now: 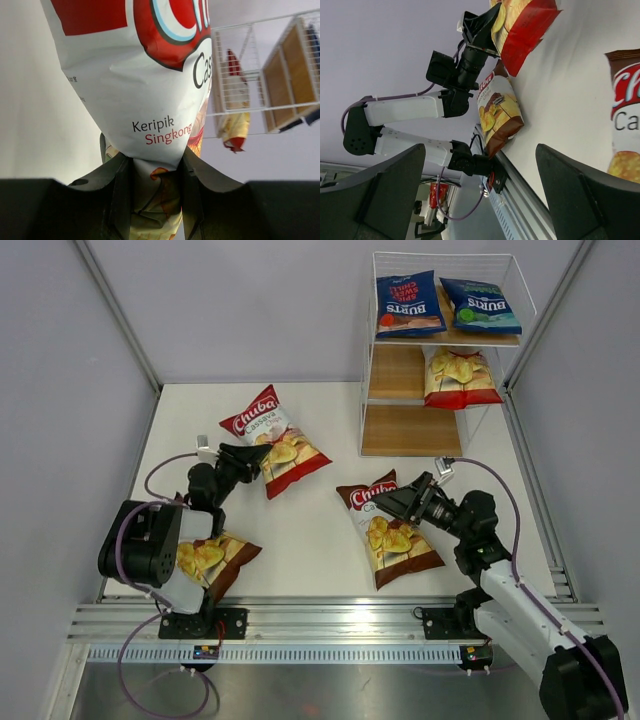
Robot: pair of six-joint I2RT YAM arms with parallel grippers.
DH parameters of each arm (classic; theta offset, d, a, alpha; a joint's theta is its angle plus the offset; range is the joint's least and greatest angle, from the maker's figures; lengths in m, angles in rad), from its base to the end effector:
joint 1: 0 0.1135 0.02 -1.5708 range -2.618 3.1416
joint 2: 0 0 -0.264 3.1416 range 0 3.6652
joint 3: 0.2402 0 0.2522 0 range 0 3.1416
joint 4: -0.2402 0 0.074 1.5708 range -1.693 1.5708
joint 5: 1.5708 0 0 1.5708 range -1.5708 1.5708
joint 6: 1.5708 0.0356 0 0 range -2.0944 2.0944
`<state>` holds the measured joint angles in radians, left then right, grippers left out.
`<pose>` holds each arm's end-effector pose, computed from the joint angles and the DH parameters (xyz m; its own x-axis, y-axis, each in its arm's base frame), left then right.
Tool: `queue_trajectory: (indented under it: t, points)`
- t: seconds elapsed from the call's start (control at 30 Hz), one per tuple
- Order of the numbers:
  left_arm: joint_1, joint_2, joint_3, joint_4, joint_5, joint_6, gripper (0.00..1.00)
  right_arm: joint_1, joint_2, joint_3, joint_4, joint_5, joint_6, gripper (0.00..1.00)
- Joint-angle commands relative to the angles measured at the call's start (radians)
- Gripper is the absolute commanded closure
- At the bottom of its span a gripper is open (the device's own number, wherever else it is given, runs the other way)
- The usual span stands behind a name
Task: Place and organize the chips bags onto the shelf
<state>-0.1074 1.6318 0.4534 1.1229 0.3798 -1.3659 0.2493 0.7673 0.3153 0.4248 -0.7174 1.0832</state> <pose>0.2890 -0.0444 0.1677 -0.4690 -0.8640 -0.1830 0.0411 0.1856 -0.9818 0.1661 0.0664 0.2410 -0.7392 0.4987 -0.4525 -0.3622 0.2721 0.8915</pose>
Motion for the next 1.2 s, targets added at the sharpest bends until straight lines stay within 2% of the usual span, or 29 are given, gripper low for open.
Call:
queue_trajectory:
  t: [0.0, 0.13, 0.17, 0.27, 0.3, 0.4, 0.6, 0.7, 0.87, 1.17]
  points:
    - [-0.041, -0.163, -0.053, 0.161, -0.145, -0.061, 0.79, 0.109, 0.009, -0.033, 0.228, 0.264, 0.056, 0.01]
    - [-0.126, -0.395, -0.159, 0.051, -0.284, -0.053, 0.78, 0.188, -0.014, -0.068, 0.255, 0.444, 0.106, 0.01]
    - [-0.171, -0.514, -0.169, -0.028, -0.321, -0.027, 0.78, 0.217, -0.016, -0.067, 0.256, 0.464, 0.104, 0.00]
    - [-0.265, -0.689, -0.202, -0.216, -0.471, 0.010, 0.77, 0.274, 0.027, -0.041, 0.276, 0.493, 0.089, 0.00]
    - [-0.294, -0.792, -0.209, -0.242, -0.549, 0.020, 0.77, 0.289, 0.044, -0.036, 0.320, 0.503, 0.090, 0.01]
    - [-0.386, -0.933, -0.213, -0.340, -0.649, 0.042, 0.76, 0.355, 0.125, -0.030, 0.438, 0.506, 0.093, 0.01]
    - [-0.503, -1.026, -0.203, -0.359, -0.714, 0.042, 0.77, 0.537, 0.207, -0.010, 0.664, 0.555, -0.020, 0.02]
    - [-0.543, -1.035, -0.200, -0.347, -0.731, 0.044, 0.77, 0.609, 0.236, 0.020, 0.715, 0.561, -0.077, 0.02]
    - [-0.610, -1.020, -0.174, -0.316, -0.720, 0.048, 0.77, 0.651, 0.277, 0.099, 0.652, 0.587, -0.103, 0.02]
    - [-0.715, -0.998, -0.170, -0.250, -0.720, 0.071, 0.77, 0.682, 0.311, 0.139, 0.602, 0.636, -0.104, 0.02]
